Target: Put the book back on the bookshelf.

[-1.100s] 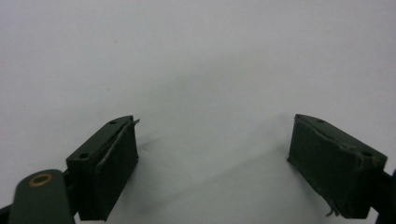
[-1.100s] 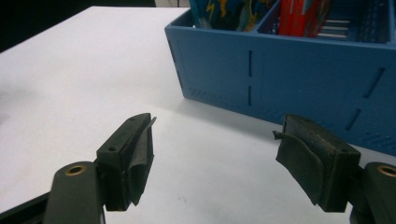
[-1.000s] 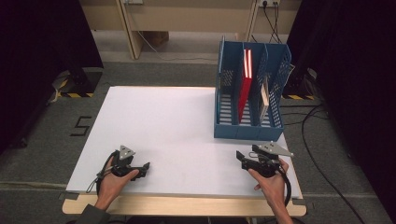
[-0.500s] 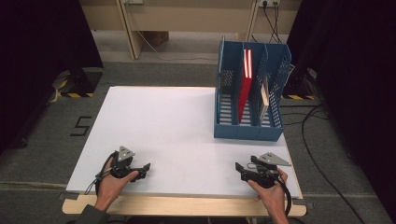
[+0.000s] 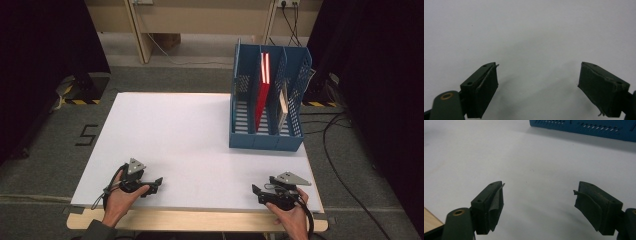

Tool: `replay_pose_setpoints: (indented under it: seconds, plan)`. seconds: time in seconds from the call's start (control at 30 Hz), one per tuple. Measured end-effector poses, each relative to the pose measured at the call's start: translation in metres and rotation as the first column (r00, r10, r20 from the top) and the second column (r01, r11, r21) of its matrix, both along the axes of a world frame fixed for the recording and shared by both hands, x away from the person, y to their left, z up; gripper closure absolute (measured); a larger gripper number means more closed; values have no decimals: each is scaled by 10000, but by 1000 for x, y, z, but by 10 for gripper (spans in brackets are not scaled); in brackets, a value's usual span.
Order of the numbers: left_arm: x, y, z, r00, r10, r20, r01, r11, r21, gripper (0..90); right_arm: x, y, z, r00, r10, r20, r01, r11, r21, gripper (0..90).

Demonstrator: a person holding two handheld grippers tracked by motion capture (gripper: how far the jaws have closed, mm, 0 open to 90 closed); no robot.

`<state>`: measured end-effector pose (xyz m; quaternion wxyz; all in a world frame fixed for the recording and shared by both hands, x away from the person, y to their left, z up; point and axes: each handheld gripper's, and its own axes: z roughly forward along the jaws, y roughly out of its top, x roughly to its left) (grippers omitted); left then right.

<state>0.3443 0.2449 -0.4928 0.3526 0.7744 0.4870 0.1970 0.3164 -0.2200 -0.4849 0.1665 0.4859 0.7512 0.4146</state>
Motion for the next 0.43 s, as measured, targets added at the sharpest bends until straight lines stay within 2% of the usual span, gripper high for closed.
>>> replay_pose_setpoints:
  seconds: [0.43]
  plan:
    - [1,2,0,10000,41,-12,-41,10000,47,150,1,-2,-1,10000,-56,51,56,9999,-135,200]
